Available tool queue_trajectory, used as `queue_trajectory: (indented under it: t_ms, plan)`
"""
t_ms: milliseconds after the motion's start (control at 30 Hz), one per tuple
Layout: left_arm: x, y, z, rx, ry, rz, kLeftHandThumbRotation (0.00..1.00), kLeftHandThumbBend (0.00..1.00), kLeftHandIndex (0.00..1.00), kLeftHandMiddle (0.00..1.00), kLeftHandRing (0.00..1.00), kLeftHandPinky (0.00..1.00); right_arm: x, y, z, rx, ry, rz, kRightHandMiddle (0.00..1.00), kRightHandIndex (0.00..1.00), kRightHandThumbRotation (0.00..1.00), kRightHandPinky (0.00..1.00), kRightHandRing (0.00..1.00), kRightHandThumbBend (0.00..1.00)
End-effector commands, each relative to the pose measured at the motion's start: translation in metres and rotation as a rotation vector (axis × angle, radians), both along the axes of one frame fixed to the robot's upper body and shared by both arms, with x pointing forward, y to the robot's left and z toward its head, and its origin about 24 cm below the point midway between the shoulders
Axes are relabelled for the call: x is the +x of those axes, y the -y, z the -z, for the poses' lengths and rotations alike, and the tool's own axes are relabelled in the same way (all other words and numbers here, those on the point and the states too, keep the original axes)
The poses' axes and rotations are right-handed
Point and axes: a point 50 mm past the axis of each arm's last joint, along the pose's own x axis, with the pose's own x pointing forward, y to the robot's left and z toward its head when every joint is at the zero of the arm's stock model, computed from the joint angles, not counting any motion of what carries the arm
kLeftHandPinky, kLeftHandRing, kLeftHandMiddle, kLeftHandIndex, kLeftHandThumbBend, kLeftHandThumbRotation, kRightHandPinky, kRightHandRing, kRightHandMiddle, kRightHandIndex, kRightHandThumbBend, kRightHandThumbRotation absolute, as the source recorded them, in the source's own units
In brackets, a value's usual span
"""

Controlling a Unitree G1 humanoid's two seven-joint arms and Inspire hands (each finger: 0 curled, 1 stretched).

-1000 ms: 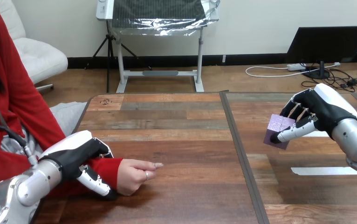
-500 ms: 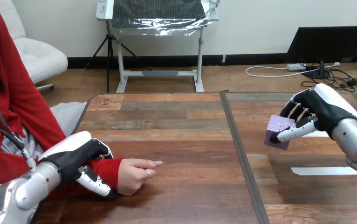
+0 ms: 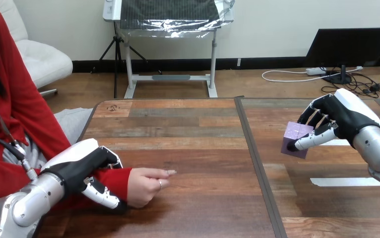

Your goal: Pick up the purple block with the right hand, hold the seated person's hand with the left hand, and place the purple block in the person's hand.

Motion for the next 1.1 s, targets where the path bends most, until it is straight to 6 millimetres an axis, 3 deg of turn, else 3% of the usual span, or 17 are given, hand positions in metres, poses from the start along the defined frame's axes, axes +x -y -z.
queue_trajectory:
  t_ms: [0, 733, 1067]
  plan:
    - [0.017, 0.017, -0.05, -0.081, 0.219, 0.076, 0.0, 0.67, 0.42, 0.4, 0.34, 0.28, 0.017, -0.018, -0.029, 0.063, 0.134, -0.045, 0.46, 0.48, 0.0, 0.39, 0.42, 0.82]
    - [0.026, 0.018, -0.088, -0.079, 0.333, 0.086, 0.0, 0.65, 0.43, 0.41, 0.34, 0.28, 0.018, -0.029, -0.029, 0.09, 0.161, -0.094, 0.42, 0.47, 0.0, 0.34, 0.38, 0.84]
    - [0.03, 0.02, -0.1, -0.085, 0.369, 0.089, 0.0, 0.66, 0.44, 0.41, 0.34, 0.28, 0.018, -0.033, -0.029, 0.121, 0.169, -0.116, 0.44, 0.46, 0.0, 0.37, 0.4, 0.84]
